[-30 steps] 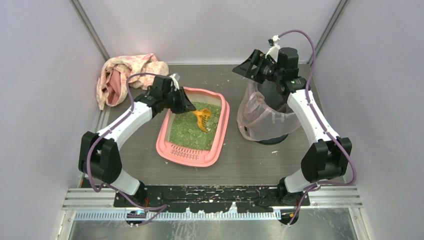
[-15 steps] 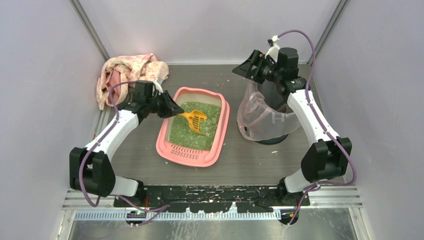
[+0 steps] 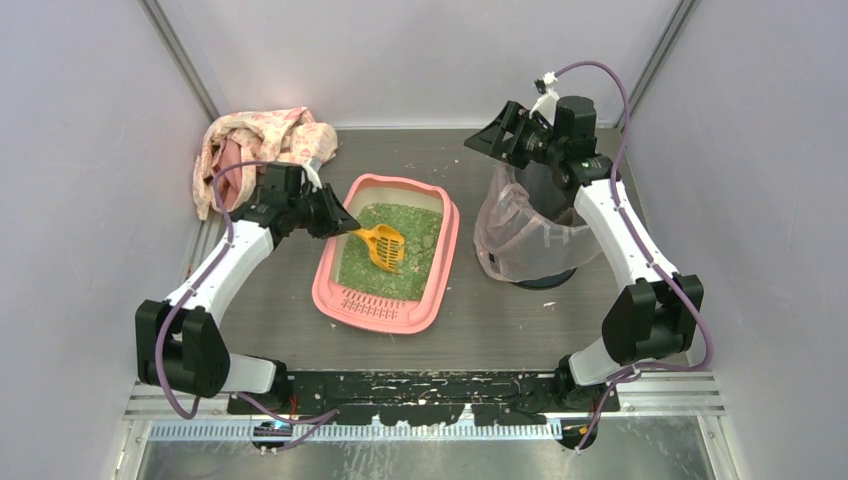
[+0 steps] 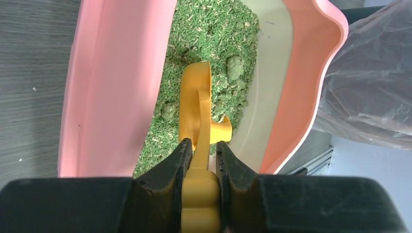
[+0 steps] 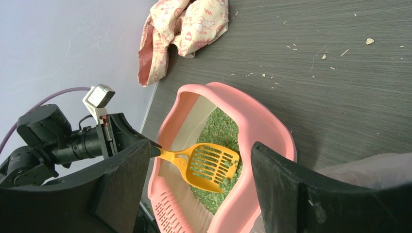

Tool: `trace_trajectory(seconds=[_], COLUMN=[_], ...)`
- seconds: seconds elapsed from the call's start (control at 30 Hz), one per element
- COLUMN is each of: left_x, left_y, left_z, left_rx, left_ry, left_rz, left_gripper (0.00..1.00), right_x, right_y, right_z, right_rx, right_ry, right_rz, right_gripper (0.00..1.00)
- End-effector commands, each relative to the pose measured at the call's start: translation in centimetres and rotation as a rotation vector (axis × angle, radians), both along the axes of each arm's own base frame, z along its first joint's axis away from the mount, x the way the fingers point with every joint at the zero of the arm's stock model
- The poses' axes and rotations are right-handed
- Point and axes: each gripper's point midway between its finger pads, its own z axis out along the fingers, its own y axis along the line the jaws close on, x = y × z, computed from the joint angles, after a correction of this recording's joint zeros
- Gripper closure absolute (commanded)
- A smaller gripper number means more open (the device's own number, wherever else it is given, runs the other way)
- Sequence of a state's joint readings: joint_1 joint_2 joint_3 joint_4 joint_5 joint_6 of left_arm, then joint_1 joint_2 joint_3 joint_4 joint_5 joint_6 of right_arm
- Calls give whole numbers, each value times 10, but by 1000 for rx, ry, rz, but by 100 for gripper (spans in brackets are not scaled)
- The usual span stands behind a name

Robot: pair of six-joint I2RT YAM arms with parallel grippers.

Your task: Clean the litter box

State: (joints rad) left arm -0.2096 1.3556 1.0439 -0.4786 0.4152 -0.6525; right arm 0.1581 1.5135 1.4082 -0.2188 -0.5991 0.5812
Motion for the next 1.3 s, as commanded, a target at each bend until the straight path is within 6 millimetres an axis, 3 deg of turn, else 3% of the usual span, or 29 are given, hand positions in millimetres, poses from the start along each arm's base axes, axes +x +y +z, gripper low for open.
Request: trace_trajectory(seconds=[0.0, 0.3, 0.43, 0.6, 0.97, 1.27], left_x=[18, 14, 12, 8, 3, 5], left_y=[-3, -61, -72, -71, -42, -35], left_z=[14, -11, -13, -4, 4, 36], left_rx=[56, -30, -75, -152, -316, -386], left_ry=[-79, -21, -8, -7, -20, -85], left_rz=[-29, -138, -143, -148, -95, -79], left_gripper=[100, 100, 100, 100, 100, 100], right_x=[-6, -4, -5, -6, -7, -6], right_y=[3, 2, 1, 2, 4, 6], right_z=[18, 20, 19, 14, 11, 6], right_rx=[9, 8, 6, 7, 13, 20], right_ry=[-57, -60, -57, -45, -34, -20], right_rz=[18, 9, 7, 8, 21, 29], right_gripper=[20, 20, 20, 20, 20, 20])
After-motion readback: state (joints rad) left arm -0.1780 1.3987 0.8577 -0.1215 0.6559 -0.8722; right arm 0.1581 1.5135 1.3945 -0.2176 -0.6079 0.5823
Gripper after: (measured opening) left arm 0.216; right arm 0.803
